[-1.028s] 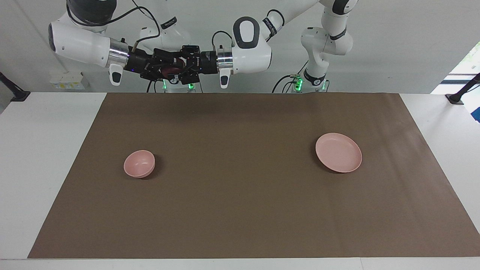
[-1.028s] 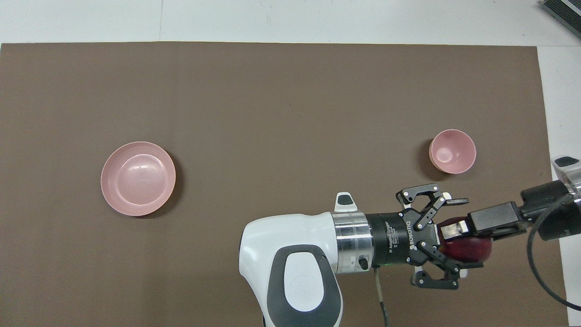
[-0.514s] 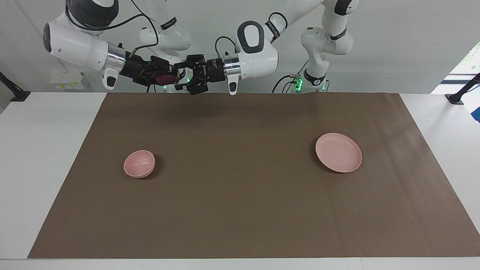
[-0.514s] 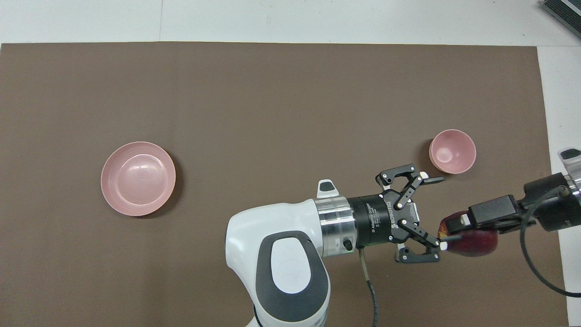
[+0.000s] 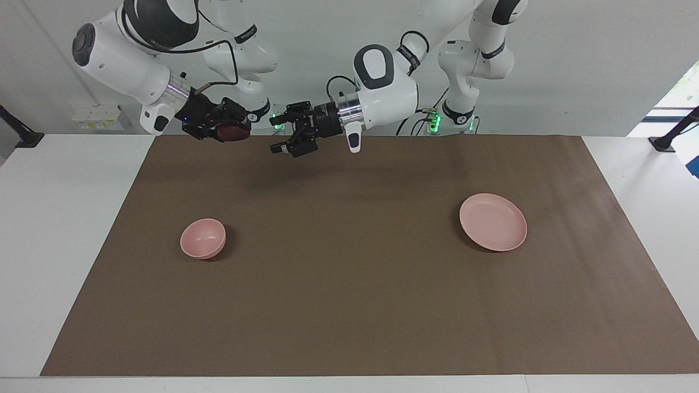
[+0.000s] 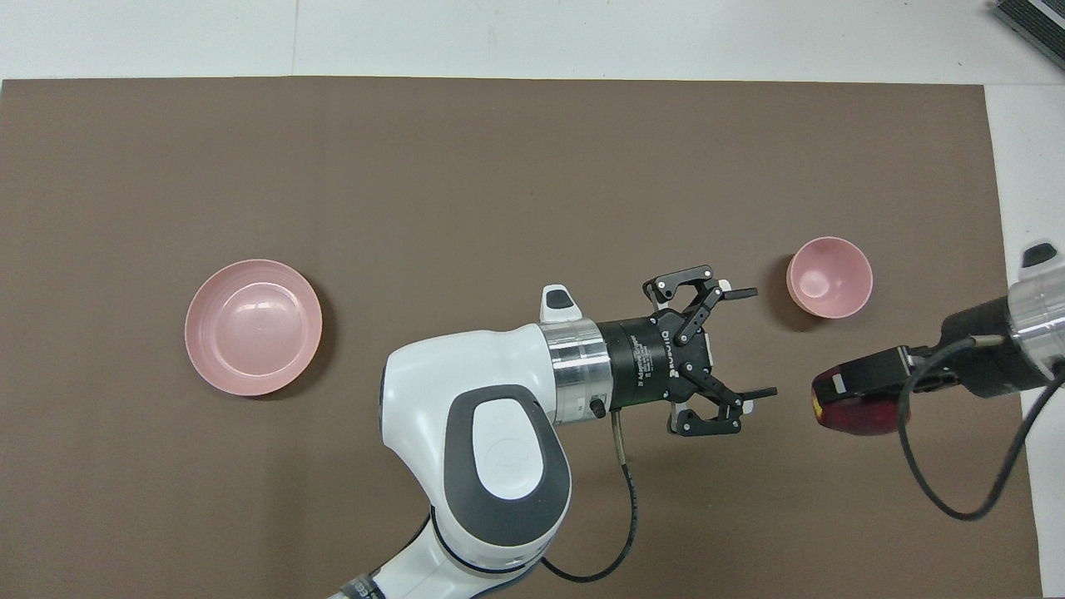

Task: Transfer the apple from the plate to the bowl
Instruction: 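Open the left gripper while the right gripper pulls the apple away, then move the apple over the pink bowl while the left gripper withdraws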

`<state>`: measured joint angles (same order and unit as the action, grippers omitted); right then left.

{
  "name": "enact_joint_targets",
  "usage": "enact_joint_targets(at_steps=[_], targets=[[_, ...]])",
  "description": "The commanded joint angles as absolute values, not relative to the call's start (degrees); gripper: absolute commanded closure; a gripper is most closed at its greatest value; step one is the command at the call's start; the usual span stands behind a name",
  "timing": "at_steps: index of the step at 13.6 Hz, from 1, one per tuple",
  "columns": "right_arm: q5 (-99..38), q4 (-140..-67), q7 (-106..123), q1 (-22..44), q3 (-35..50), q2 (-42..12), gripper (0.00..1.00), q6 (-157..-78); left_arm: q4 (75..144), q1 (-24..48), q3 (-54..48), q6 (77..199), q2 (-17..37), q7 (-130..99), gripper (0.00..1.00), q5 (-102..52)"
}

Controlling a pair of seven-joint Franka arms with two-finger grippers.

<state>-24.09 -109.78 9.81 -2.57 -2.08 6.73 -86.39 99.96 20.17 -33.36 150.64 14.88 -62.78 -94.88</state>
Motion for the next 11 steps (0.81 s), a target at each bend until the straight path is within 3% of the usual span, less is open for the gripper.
enact_joint_targets(at_steps=[1, 7, 11], targets=[[-19.0, -108.5, 13.3, -2.8, -1.9, 2.0, 1.0, -92.0, 100.7, 19.2, -33.5, 150.4, 14.3, -61.5, 0.0, -87.4], [-2.6, -108.5, 17.0, 0.3, -1.9, -6.1, 1.0, -109.6, 101.6, 19.2, -33.5, 148.7, 15.5, -57.8, 0.0, -66.1], [4.7, -108.5, 16.7, 0.3, -1.9, -9.9, 1.0, -117.3, 103.4, 18.7, -33.4, 147.1, 15.1, -49.9, 0.0, -63.7]])
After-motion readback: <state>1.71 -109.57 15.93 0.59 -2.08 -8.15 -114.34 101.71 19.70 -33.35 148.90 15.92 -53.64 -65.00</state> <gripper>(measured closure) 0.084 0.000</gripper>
